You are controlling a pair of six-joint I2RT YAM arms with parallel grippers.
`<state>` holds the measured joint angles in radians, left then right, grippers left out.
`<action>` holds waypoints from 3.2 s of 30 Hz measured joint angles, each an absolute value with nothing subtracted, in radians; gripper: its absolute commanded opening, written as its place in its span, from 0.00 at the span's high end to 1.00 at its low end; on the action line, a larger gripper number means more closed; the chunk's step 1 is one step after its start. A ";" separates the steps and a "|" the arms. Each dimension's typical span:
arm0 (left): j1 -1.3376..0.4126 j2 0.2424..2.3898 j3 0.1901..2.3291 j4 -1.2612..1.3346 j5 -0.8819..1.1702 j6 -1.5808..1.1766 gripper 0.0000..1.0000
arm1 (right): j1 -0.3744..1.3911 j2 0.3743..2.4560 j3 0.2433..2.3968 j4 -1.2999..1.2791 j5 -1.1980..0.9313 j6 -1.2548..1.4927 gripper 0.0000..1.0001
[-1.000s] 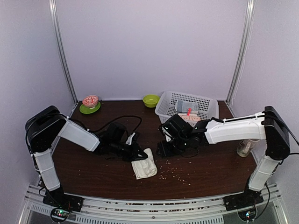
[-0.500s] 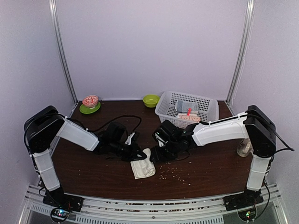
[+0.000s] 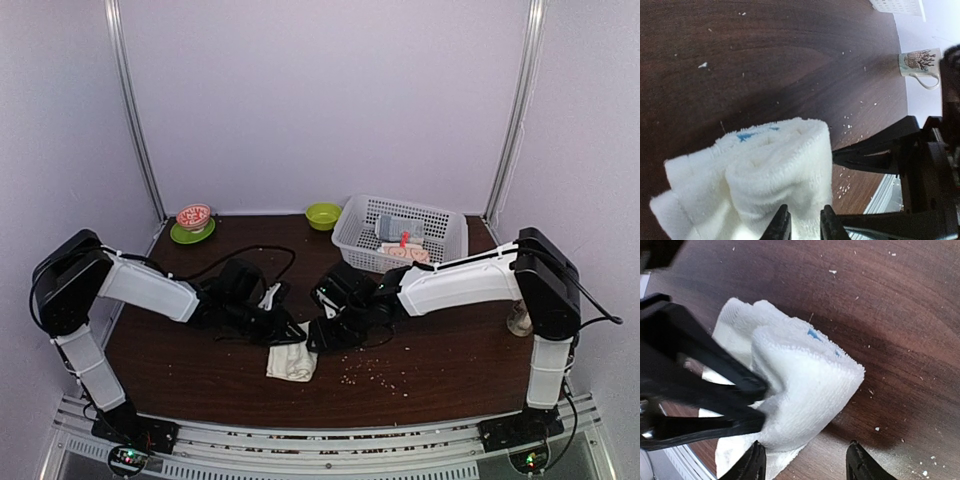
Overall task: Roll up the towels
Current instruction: Roll the towel at the center of the board.
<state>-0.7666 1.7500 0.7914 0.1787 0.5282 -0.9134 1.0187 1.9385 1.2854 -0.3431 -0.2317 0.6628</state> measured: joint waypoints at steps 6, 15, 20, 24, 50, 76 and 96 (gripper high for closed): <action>-0.767 1.643 0.785 0.075 0.506 -0.883 0.77 | 1.019 1.968 1.295 -0.351 -0.232 0.666 0.45; -0.767 1.551 0.814 -0.179 0.355 -0.778 0.76 | 1.019 1.981 1.320 -0.366 -0.231 0.667 0.44; -0.767 1.595 0.842 -0.291 0.255 -0.725 0.78 | 1.019 1.988 1.330 -0.374 -0.231 0.668 0.45; -0.767 1.637 0.846 -0.330 0.214 -0.708 0.86 | 1.019 1.991 1.338 -0.379 -0.231 0.670 0.44; -0.807 1.667 0.817 -0.232 0.233 -0.733 1.00 | 1.048 2.073 1.501 -0.413 -0.232 0.711 0.42; -0.812 1.314 0.698 -0.354 0.212 -0.758 1.00 | 1.075 2.176 1.579 -0.410 -0.251 0.748 0.41; -0.808 1.319 0.715 -0.456 0.082 -0.757 1.00 | 1.076 2.198 1.616 -0.425 -0.238 0.739 0.41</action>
